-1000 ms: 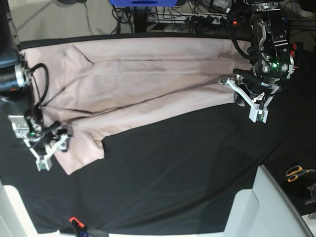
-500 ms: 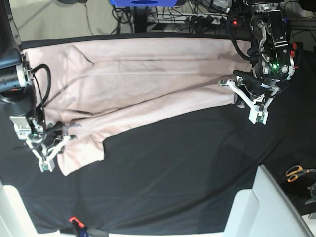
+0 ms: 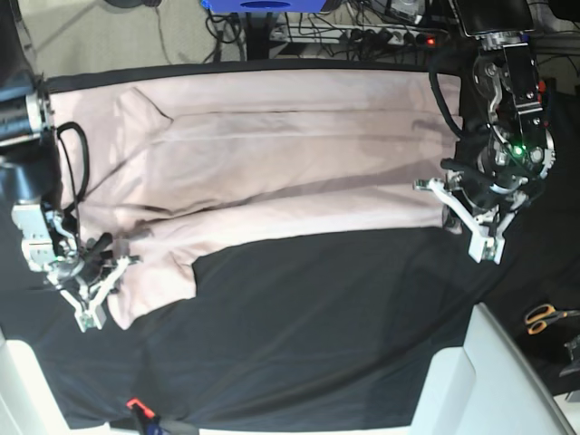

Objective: Fold the T-shirt properly
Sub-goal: 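Lift the hem with both grippers and fold it toward the folded shoulder edge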

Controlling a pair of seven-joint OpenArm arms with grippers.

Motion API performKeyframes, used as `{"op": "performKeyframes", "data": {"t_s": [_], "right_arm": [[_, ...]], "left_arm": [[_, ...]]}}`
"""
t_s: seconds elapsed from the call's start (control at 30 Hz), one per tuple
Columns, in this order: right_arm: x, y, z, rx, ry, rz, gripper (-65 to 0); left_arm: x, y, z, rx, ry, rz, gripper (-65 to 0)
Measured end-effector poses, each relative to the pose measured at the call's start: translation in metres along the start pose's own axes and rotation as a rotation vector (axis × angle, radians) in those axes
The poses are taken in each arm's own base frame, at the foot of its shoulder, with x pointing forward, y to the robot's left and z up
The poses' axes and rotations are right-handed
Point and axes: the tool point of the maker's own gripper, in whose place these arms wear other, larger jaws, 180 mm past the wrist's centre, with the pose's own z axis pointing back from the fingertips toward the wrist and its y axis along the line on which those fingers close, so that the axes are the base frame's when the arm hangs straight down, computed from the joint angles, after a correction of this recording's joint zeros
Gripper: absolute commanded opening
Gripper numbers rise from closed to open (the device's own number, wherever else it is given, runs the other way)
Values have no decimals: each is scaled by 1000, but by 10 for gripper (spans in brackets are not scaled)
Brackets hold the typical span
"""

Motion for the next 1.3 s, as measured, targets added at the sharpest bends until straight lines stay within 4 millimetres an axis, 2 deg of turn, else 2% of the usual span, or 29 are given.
{"op": "performKeyframes", "data": {"t_s": [0.07,0.17,0.23,0.5,0.7,0.87,1.0,1.2,1.3], "right_arm": [[10,-5,7,-9,-13,-6,-650],[39,-13,22,-41,-96,9,-650],[49,-13,30,-44,-121,31,-650],[45,3,40,-21,-112,72,-650],[19,6,40,-15,-66,62,-650],[-3,-17,49,-69,-49,-12,-650],[-25,-10,57,-58,12,-20,-650],[-37,-23,81,-103,39,-60,-650],[-51,-18,90,-104,63,-80,-650]], "left_arm": [[-1,1,0,2,7,-2,-650],[-5,0,-3,-2,19,6,-650],[-8,1,-5,-2,28,9,-650],[-4,3,-8,1,26,11,-650],[-2,3,-9,-1,24,3,-650],[-7,-8,-11,-32,53,-86,-650],[-18,-13,-10,-43,76,-86,-650],[-40,-14,-7,-48,119,-87,-650],[-54,-15,-4,-53,146,-84,-650]]}}
